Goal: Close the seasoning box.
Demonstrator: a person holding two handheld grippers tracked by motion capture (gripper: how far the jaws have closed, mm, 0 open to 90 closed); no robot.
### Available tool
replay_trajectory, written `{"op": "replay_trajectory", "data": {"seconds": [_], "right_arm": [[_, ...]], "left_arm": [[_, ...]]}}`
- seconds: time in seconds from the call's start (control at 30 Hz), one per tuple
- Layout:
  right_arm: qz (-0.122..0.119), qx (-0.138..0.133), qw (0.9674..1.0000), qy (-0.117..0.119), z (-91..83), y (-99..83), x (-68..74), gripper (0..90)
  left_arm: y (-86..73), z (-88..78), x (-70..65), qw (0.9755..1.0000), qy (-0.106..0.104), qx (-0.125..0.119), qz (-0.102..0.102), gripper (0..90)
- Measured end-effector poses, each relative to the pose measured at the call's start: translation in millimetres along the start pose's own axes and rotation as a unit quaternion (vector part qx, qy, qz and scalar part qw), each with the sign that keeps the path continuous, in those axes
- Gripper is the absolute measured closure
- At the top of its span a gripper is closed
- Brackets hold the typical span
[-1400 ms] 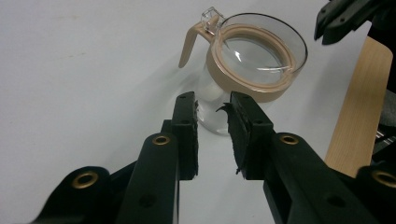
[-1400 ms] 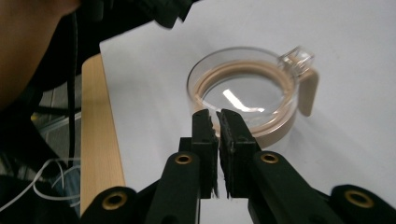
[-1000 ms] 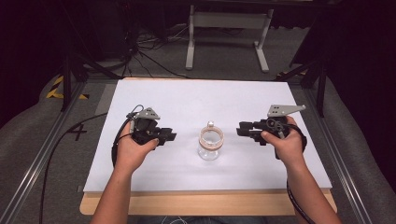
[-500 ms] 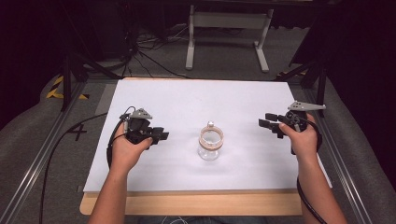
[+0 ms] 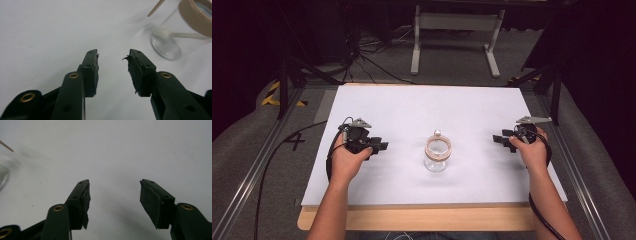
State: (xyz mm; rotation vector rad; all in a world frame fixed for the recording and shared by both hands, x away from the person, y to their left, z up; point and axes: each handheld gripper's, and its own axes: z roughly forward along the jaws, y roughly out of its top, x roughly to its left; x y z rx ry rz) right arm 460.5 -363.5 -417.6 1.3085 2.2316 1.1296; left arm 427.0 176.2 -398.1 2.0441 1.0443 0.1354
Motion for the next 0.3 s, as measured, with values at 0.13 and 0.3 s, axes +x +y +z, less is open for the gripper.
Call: {"op": "replay_trajectory", "data": {"seconds": [0.13, 0.3], "right_arm": [[-0.009, 0.022, 0.9997, -0.003, 7.2, -3.4, -0.4, 39.8], [-0.020, 0.040, 0.9990, 0.001, 11.8, -3.8, 2.3, 38.4]], "left_arm": [[-4.3, 5.5, 6.2, 1.0000, -0.002, 0.004, -0.006, 56.9], [-5.1, 10.0, 6.9, 0.9999, 0.002, 0.009, -0.012, 49.3]]}}
